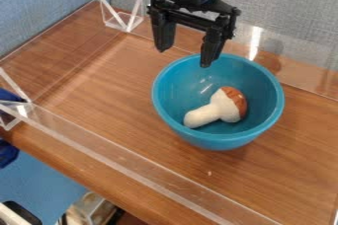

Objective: Remove the mushroom from inside the blue bowl and put it on the table

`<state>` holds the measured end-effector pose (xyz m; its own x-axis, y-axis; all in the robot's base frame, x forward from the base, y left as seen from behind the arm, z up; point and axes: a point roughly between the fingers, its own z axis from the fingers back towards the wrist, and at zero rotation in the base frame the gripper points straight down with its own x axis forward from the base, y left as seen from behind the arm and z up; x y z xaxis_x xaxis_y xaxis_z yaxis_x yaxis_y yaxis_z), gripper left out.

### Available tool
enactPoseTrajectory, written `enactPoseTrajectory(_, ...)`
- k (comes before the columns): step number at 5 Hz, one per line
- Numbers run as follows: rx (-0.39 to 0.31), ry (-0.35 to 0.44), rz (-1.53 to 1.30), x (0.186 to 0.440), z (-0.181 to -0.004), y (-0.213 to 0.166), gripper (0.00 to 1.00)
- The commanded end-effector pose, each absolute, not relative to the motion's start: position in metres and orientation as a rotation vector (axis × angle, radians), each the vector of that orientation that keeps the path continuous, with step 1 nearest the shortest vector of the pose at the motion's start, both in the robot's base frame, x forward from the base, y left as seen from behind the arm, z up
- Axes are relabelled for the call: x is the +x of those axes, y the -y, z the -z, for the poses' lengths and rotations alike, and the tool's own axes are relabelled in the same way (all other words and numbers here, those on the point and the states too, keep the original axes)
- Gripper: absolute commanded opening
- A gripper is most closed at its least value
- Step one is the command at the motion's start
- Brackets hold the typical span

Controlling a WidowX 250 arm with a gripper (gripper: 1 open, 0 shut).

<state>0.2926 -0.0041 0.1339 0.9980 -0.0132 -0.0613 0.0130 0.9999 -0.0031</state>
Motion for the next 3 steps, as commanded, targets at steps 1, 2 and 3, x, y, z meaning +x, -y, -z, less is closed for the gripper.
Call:
enactPoseTrajectory(1,-0.004,-0.070,0.029,0.291,-0.130,0.008,1.00)
enactPoseTrajectory(2,-0.005,-0.062,0.080,0.289,-0.128,0.022,1.00)
enactPoseTrajectory(3,0.005,-0.059,0.119,0.293,-0.119,0.040,1.00)
